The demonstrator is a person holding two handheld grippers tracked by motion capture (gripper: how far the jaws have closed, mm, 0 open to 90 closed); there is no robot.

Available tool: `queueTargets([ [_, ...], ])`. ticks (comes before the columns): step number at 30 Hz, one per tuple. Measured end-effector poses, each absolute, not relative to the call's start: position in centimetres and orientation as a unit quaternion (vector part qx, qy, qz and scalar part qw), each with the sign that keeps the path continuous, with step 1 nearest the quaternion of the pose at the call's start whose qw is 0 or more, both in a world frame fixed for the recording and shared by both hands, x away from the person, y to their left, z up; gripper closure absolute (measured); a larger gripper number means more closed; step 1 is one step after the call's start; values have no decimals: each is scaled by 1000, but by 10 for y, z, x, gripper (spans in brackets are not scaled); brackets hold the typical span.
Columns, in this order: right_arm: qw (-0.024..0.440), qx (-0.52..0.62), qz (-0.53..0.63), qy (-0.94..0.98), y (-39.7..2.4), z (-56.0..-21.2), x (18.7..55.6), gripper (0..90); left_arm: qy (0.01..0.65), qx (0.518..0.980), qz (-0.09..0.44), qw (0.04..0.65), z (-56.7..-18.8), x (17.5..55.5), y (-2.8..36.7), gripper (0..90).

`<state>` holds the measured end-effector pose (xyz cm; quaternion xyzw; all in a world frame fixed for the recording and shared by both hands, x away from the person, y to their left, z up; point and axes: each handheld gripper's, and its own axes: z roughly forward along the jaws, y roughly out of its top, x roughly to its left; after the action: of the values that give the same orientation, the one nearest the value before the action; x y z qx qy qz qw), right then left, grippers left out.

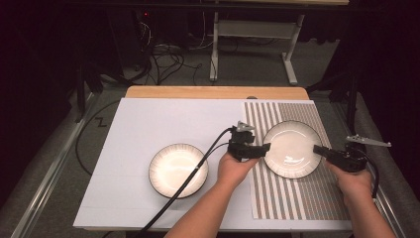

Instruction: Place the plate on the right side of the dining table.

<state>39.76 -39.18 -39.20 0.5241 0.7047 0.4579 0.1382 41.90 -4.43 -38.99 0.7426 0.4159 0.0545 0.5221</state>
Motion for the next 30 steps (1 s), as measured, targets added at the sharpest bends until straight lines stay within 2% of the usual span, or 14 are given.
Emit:
queueTargets([
  [1, 138, 524, 458, 705, -392, -392, 398, 856, 410, 743, 52, 527, -387, 415, -38, 300],
  [6, 135, 544, 438, 703, -391, -395, 402, 839, 385, 736, 56, 554, -371, 393, 0, 176],
  [11, 132, 555, 429, 701, -391, -397, 404, 832, 371, 726, 72, 575, -363, 368, 49, 147],
  [23, 136, 576, 404, 697, -384, -395, 412, 812, 417, 710, 124, 554, -380, 336, 169, 37],
  [30, 133, 595, 388, 691, -384, -402, 417, 787, 440, 700, 159, 540, -387, 323, 225, 34],
])
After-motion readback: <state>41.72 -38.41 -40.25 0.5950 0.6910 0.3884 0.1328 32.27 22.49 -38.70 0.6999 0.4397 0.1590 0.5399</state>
